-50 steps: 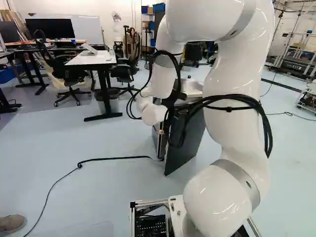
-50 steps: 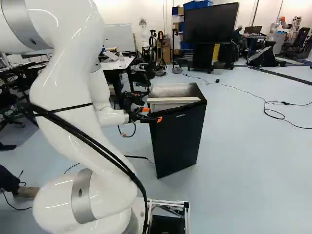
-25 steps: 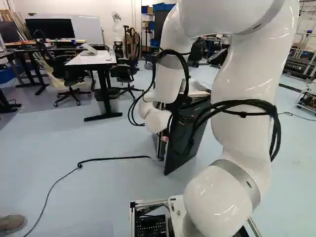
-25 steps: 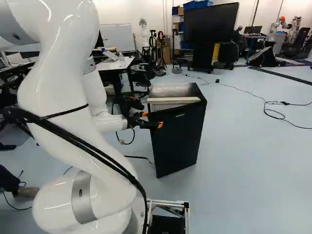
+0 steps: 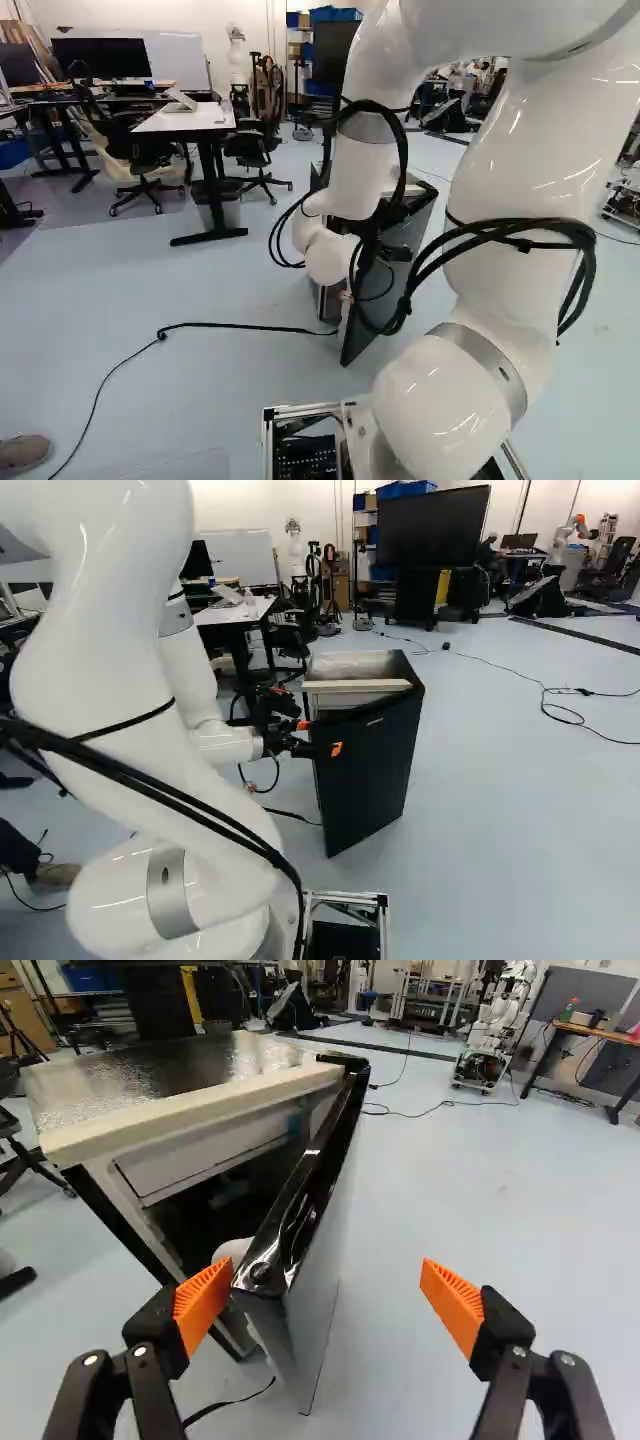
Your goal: Open the fridge door
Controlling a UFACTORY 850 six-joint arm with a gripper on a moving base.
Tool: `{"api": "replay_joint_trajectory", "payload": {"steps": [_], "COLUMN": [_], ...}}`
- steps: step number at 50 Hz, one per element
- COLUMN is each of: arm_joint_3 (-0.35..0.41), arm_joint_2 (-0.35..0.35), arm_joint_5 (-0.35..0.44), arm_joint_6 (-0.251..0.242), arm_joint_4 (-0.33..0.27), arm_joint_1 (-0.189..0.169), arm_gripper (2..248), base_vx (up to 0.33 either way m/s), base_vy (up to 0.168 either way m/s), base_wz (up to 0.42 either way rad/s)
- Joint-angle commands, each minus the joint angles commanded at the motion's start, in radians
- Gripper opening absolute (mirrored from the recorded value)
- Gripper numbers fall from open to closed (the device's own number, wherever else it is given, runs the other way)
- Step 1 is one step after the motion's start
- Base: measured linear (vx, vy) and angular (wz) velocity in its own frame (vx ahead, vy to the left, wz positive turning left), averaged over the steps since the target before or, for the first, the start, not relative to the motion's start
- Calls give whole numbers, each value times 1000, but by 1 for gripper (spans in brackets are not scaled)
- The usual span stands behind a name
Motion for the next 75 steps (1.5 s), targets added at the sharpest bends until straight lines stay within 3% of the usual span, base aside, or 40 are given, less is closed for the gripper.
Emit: {"api": "replay_joint_trajectory", "payload": {"steps": [21,32,51,75], "arm_joint_3": [93,127,142,118], "arm_joint_2": [77,105,119,98], "arm_joint_5": [0,0,0,0], "arm_joint_6": [0,0,0,0], "arm_joint_4": [28,44,72,106], "arm_joint_1": [-31,-65,-163,-317], "arm_gripper": [247,247,247,247], "base_vx": [0,0,0,0], "base_vy": [0,0,0,0], "base_wz": [0,0,0,0]}}
